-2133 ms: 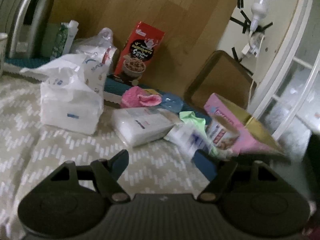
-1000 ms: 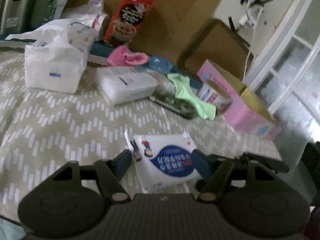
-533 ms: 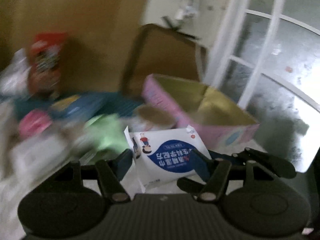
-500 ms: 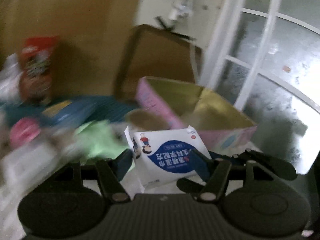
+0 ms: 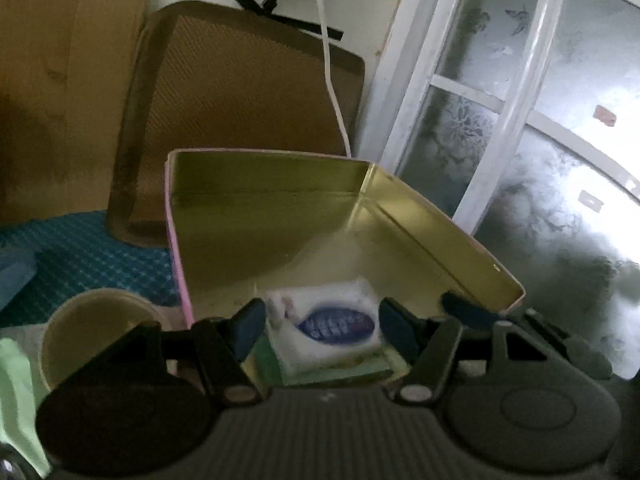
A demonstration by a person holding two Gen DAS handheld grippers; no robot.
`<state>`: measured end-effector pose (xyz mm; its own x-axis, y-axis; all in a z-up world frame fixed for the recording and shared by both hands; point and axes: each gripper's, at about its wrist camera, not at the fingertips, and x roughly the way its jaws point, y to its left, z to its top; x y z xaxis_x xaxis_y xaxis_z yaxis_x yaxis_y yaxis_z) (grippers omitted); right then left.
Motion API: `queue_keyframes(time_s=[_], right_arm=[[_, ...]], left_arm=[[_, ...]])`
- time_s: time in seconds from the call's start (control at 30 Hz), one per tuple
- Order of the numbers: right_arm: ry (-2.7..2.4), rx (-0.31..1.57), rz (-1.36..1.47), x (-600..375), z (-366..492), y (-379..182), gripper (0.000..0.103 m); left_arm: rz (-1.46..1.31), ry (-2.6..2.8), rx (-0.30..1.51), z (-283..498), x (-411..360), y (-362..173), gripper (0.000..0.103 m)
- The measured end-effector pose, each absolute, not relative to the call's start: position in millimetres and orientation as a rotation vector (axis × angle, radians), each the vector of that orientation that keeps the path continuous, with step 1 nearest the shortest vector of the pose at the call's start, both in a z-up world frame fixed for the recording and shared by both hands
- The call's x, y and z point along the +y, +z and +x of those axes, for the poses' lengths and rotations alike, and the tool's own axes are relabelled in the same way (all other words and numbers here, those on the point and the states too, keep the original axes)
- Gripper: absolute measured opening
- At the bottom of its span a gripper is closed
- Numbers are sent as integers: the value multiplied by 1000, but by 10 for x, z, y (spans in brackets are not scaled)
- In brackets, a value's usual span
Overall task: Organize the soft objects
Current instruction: 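Carry the white packet into the pink tin and release it, then reach the left tool to the white cotton-pad pack and grasp it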
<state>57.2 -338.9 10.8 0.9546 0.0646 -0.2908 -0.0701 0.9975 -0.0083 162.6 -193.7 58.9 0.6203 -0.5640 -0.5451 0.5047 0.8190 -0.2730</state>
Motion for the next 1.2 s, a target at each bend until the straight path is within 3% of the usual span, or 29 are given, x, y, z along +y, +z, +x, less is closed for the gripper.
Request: queue_keyframes(time_s=[0.17,0.4,0.8,0.97,1.1,1.2], right_arm=[[-51,263,86,-3602,582,74,57],[104,190,136,-3303,202,219,57],[665,410,81,-1697,430,268,49],[741,514,96,-1021,797,268,39],[704,581,78,-784,1086,181,38],[708,664,146,-771,1187,65,29]], left_arm=[[-96,-648,587,1334,-1789,710,65],[-142,-607,541,709,-760,634,66],[-439,-178,578,220,1333,319,66],[-514,-158,590,415,1527,283,65],[-508,-128,627,592,1457,137,65],[-544,-151,641,617,1493,44,60]])
